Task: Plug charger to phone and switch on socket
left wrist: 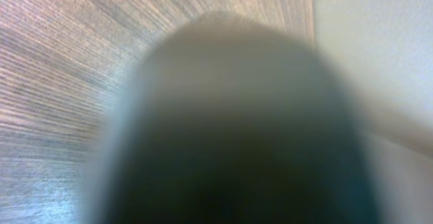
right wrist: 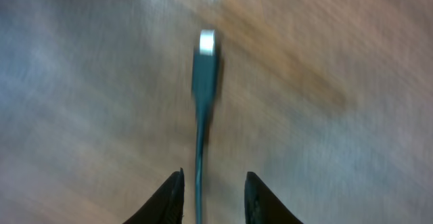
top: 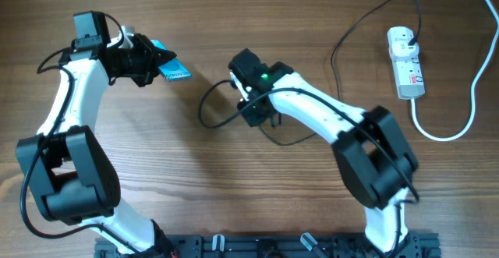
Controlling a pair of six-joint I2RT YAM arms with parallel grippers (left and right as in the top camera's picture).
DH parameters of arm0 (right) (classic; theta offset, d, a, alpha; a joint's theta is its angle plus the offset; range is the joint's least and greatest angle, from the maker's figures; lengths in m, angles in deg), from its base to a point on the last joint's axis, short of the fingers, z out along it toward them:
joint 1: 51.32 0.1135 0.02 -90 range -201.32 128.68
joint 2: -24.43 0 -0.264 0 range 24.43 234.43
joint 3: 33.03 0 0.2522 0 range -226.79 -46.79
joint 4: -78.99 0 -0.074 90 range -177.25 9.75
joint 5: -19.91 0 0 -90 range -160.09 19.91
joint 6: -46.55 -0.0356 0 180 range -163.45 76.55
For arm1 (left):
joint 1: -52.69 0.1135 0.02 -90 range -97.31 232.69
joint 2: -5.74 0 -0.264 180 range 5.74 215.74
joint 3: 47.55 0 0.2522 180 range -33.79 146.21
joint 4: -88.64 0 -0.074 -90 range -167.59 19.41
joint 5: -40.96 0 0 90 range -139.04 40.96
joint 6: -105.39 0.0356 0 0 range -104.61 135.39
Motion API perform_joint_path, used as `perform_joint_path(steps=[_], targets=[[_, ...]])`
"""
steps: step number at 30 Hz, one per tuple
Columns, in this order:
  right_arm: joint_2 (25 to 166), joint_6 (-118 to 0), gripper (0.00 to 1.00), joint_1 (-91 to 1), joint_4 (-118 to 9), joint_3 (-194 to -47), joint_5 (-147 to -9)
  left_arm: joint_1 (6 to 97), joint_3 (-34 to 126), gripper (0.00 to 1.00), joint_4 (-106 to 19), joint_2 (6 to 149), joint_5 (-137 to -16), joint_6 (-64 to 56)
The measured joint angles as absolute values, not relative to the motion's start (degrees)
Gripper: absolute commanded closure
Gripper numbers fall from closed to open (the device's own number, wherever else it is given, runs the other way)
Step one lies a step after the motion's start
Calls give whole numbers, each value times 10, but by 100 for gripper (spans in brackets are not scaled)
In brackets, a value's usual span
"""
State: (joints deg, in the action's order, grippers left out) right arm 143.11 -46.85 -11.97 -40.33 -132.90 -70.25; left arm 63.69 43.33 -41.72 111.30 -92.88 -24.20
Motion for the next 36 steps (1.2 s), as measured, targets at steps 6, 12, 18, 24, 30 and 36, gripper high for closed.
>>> perform_joint_path(steps=[6, 12, 18, 24, 30, 36], targets=[[1444, -467, 79, -118, -439, -1346, -707, 637, 433, 96, -405, 1113, -927, -222], [1481, -472, 78, -118, -443, -1352, -731, 637, 433, 96, -405, 1113, -925, -221], [1493, -460, 96, -119, -446, -1363, -730, 637, 433, 96, -405, 1113, -924, -221], [1495, -464, 96, -137, -403, -1370, -789, 637, 433, 96, -405, 1113, -924, -221], [1438, -461, 96, -240, -337, -1361, -1094, 637, 433, 96, -492, 1113, -1041, -164], [1392, -428, 96, -269, -333, -1361, -1389, 610, 432, 96, -659, 1113, -1240, -129]])
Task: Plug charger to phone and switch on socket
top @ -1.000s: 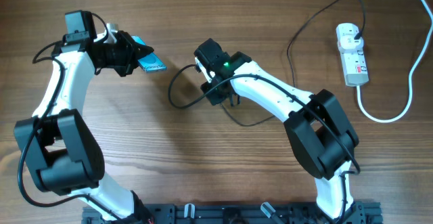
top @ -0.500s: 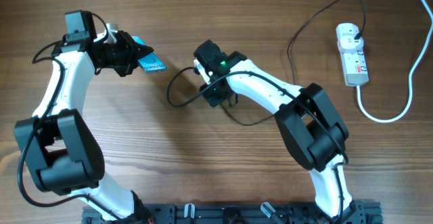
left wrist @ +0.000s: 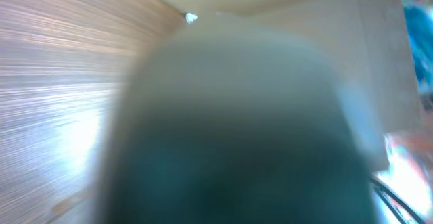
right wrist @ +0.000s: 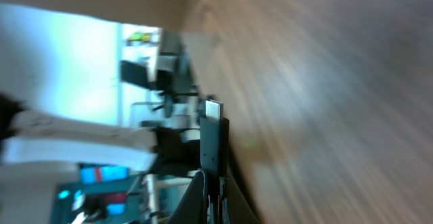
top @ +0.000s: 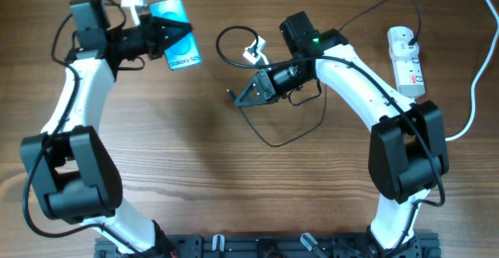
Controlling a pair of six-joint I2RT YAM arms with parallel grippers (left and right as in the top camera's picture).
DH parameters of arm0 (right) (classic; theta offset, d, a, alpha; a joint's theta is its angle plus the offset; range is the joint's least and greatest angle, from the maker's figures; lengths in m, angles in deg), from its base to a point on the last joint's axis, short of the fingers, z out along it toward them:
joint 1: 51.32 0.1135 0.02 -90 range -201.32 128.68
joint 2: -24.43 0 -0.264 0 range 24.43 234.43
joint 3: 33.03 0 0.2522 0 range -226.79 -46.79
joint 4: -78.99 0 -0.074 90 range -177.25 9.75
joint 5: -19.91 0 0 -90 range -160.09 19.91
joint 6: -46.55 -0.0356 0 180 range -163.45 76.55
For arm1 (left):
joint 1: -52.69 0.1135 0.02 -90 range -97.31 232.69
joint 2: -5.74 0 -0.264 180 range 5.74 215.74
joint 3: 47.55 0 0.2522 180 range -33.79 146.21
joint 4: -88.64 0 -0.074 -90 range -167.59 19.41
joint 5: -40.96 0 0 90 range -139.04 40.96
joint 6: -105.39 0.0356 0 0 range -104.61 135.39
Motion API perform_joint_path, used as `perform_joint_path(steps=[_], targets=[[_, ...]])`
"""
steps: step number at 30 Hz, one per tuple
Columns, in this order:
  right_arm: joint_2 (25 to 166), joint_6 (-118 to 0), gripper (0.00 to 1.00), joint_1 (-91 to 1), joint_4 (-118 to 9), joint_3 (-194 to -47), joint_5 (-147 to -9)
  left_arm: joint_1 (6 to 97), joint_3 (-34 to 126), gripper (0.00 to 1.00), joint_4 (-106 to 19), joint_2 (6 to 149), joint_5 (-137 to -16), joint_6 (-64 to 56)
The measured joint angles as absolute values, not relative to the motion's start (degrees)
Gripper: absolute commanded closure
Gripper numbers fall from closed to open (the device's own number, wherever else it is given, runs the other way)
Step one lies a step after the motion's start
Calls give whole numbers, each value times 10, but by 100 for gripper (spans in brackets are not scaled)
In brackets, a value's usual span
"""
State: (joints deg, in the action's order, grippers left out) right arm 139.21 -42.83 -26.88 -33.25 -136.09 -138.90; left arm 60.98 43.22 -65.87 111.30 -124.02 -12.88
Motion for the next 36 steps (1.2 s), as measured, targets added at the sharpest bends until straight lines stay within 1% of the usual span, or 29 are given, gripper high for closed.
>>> perform_joint_path(steps=[4, 9, 14, 18, 22, 24, 28, 32, 36], targets=[[1392, -420, 96, -268, -345, -1361, -1468, 590, 432, 96, -710, 1113, -1253, -184], [1392, -435, 96, -268, -368, -1361, -1516, 583, 432, 96, -705, 1113, -1227, -254], [1392, -495, 96, -268, -430, -1361, -1540, 544, 432, 96, -705, 1113, -1177, -376], [1392, -548, 96, -269, -478, -1361, -1554, 538, 432, 96, -706, 1113, -1161, -414], [1392, -649, 96, -268, -569, -1360, -1497, 538, 432, 96, -705, 1113, -1125, -414], [1392, -680, 96, -268, -582, -1360, -1457, 538, 432, 96, -706, 1113, -1111, -400], [1392, -692, 96, -268, -578, -1360, -1398, 538, 432, 96, -694, 1113, -1103, -381], [1392, -687, 96, -266, -575, -1360, -1388, 538, 432, 96, -648, 1113, -1090, -329], [1392, -674, 96, -263, -573, -1360, -1388, 538, 433, 96, -597, 1113, -1038, -303]])
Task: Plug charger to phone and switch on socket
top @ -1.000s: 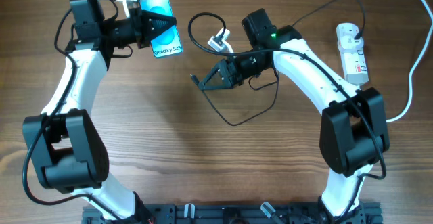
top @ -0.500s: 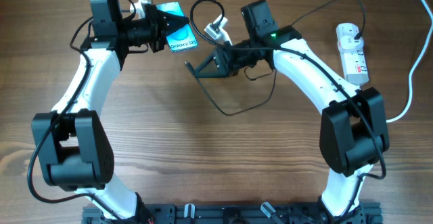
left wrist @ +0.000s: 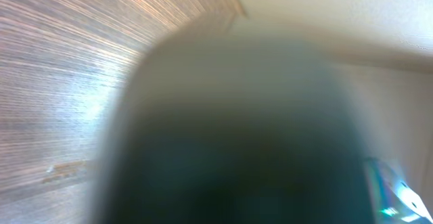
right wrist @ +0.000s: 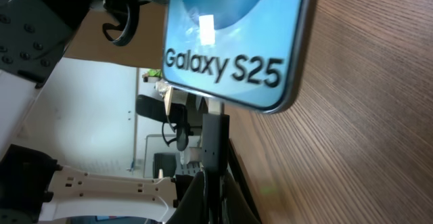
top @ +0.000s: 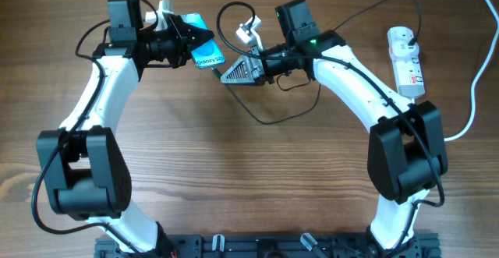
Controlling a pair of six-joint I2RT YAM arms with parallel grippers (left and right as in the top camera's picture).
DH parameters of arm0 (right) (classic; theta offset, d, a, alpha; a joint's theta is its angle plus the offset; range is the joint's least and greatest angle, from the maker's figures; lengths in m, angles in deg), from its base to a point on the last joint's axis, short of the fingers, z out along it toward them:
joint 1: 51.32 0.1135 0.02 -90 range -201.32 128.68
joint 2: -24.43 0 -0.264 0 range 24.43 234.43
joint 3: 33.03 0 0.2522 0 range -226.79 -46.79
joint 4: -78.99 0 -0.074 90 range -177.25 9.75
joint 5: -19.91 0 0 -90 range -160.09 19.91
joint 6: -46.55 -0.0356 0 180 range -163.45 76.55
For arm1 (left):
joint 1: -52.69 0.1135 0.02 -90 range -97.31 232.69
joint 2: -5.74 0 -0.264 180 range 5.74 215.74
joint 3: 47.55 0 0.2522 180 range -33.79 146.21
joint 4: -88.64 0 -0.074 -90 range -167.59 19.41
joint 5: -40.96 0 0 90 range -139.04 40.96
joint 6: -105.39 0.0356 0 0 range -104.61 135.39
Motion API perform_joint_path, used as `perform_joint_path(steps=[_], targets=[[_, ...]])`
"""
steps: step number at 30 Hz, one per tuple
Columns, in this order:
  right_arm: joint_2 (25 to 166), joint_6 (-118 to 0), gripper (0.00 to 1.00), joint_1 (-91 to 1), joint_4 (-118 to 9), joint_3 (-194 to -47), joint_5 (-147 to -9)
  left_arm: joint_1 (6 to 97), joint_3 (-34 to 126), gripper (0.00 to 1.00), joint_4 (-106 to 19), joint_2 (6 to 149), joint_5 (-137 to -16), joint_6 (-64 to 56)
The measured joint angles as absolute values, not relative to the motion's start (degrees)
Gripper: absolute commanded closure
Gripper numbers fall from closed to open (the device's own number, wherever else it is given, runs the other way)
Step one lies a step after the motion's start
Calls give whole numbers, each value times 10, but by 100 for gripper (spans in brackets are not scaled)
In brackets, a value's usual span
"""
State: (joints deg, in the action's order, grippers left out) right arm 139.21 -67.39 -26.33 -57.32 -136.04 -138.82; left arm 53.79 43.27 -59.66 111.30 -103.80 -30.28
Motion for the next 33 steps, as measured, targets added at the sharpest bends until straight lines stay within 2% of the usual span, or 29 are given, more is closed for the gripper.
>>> perform_joint_path(steps=[33], targets=[[1392, -674, 96, -263, -573, -1360, -1371, 538, 433, 96, -561, 1113, -990, -331]])
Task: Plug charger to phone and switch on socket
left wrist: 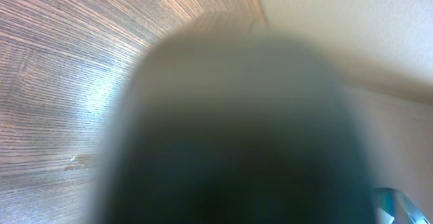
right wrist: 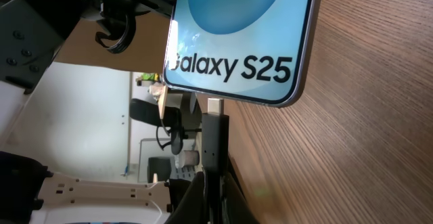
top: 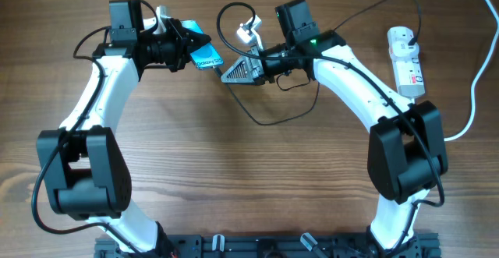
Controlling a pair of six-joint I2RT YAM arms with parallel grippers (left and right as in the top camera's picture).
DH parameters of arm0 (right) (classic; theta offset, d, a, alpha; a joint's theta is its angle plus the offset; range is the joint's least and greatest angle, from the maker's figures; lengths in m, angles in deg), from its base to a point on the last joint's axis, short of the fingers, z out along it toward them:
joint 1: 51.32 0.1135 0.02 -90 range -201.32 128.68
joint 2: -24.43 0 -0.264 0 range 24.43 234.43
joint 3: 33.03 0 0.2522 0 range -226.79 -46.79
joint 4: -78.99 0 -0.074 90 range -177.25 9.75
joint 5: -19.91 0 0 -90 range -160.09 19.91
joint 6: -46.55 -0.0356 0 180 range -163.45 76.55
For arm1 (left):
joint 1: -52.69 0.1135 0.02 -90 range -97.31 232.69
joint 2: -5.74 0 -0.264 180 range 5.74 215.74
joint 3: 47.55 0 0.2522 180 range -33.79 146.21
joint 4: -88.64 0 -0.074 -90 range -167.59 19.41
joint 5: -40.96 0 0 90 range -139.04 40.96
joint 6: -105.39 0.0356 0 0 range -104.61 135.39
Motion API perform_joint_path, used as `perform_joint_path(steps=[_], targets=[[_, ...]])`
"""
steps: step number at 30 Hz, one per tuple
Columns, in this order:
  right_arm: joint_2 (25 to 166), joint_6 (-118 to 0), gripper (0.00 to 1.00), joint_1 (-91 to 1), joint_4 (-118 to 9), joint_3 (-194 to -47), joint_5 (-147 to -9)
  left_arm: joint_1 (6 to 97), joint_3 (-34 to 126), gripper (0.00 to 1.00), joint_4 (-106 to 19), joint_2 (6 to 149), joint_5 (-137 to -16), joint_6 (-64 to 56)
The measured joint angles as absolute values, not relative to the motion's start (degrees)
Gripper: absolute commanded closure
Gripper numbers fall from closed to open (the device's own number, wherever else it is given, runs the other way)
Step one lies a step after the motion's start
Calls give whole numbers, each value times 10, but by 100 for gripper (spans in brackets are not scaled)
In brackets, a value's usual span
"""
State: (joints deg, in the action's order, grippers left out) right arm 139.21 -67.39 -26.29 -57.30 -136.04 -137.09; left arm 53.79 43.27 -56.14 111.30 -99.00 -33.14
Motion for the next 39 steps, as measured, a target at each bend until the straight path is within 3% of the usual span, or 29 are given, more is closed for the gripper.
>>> perform_joint_path(steps=[39], targets=[[1392, -700, 96, -262, -585, -1360, -1369, 534, 433, 96, -586, 1113, -1001, -345]])
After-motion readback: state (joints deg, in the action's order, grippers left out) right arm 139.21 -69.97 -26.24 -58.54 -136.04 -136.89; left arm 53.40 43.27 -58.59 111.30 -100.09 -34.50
